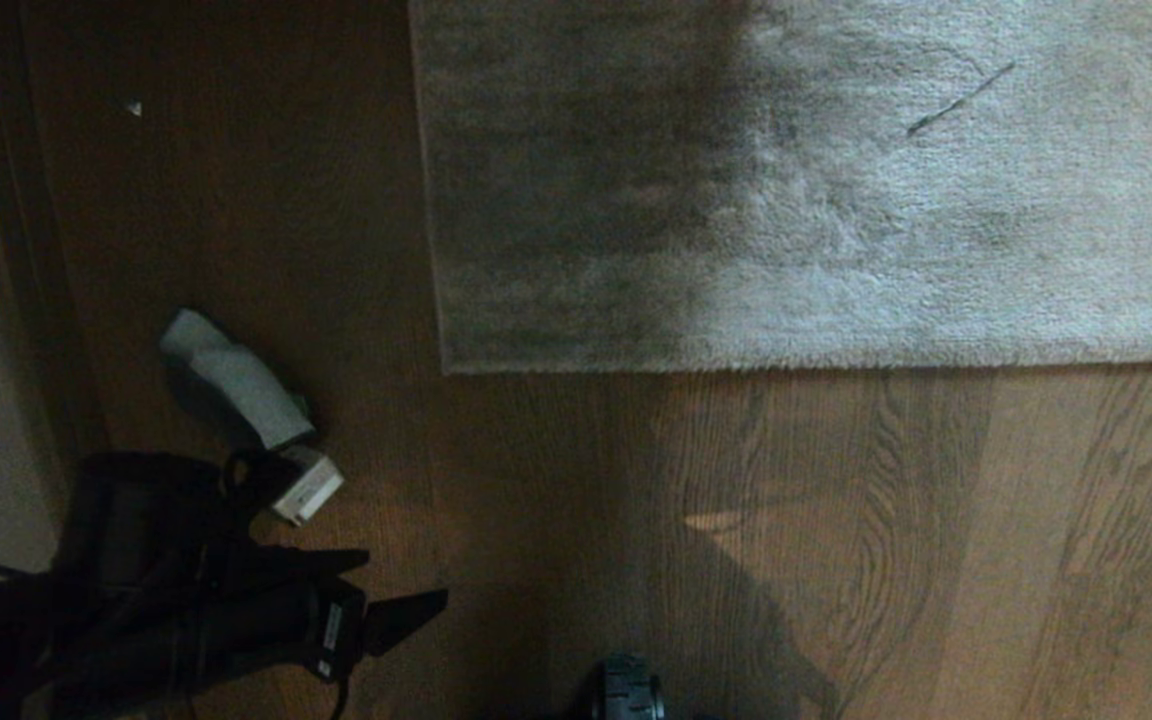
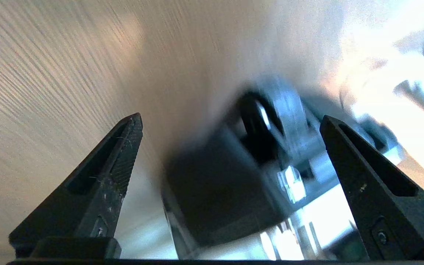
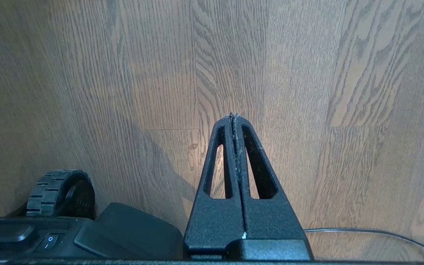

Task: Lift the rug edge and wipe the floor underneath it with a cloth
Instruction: Pick up the rag

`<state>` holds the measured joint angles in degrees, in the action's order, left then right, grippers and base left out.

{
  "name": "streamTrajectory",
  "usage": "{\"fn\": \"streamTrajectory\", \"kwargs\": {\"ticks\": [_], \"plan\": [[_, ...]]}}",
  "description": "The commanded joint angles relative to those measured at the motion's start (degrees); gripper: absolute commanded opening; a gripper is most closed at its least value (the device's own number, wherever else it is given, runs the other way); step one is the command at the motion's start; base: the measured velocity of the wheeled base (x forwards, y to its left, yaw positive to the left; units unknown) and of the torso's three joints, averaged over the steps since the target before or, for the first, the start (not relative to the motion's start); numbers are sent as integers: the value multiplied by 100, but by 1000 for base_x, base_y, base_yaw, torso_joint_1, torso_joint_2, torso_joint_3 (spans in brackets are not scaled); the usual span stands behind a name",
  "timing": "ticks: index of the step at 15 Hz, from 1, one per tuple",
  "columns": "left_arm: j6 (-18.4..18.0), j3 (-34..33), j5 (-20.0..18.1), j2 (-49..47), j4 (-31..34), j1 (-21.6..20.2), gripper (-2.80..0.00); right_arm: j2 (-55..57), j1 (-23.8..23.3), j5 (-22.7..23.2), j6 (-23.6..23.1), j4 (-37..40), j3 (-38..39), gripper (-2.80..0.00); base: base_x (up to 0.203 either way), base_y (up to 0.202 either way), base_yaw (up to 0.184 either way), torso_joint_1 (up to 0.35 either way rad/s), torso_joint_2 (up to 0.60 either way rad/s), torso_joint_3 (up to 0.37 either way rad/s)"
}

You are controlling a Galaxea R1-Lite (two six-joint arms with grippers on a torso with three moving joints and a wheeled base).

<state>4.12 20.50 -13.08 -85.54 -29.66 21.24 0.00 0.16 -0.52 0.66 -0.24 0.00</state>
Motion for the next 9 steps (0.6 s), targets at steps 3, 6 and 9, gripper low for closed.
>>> {"fn": "streamTrajectory", "kwargs": {"ticks": [3,6,9], "plan": [[10,12,501,-66,-1053,-461,0,9,2,0,4,-2,0,-280,0,0,0,0,0,0],[10,59,671,-44,-1608,-1019,0,9,2,0,4,-2,0,-280,0,0,0,0,0,0],[14,70,715,-7,-2052,-1639,0,9,2,0,4,-2,0,-280,0,0,0,0,0,0]]}}
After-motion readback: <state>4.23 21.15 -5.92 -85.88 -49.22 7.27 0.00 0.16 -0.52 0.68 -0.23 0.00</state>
